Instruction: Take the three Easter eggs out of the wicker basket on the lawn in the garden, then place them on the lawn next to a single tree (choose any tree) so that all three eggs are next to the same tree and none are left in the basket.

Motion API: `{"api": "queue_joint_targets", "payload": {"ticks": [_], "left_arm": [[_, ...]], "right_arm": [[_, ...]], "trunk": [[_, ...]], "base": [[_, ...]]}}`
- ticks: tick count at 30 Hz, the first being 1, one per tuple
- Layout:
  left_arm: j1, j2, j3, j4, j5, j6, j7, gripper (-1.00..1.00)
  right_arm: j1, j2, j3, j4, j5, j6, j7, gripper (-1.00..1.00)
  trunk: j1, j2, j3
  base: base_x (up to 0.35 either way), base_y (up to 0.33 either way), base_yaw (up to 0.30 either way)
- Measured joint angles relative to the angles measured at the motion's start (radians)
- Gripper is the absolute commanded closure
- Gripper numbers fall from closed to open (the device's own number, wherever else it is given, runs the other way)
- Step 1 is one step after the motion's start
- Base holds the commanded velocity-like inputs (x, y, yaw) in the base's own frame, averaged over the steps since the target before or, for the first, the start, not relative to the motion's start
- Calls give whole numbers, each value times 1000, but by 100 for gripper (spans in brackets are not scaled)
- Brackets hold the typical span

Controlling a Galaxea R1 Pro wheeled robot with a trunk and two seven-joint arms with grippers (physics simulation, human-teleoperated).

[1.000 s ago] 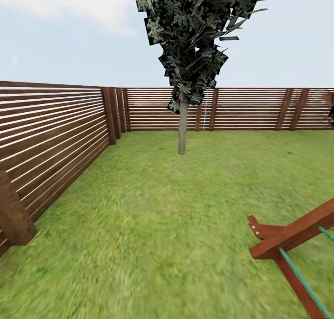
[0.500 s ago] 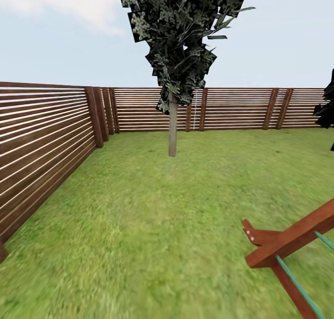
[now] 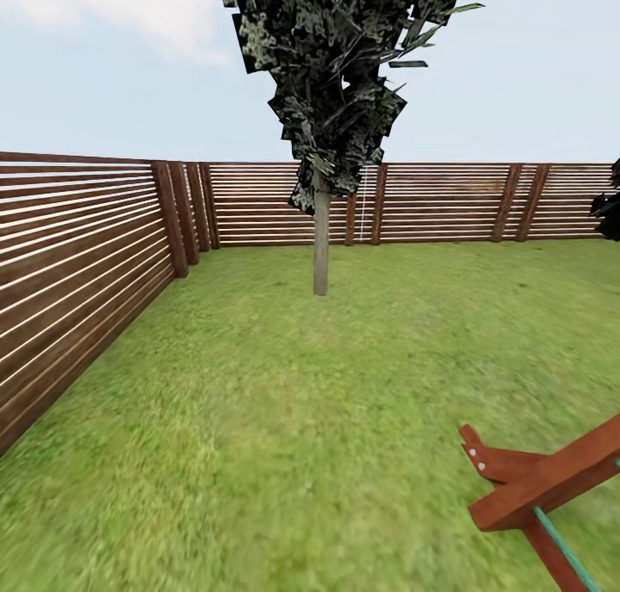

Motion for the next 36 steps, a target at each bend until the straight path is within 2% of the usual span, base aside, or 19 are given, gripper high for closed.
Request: {"api": "queue_joint_targets", "payload": {"ticks": [36], "left_arm": [[0,-1,0,0,-1,0,0,-100]], "right_arm": [[0,0,0,0,0,-1,-1,-100]], "trunk": [[0,0,0]], "base": [[336,0,0]]}}
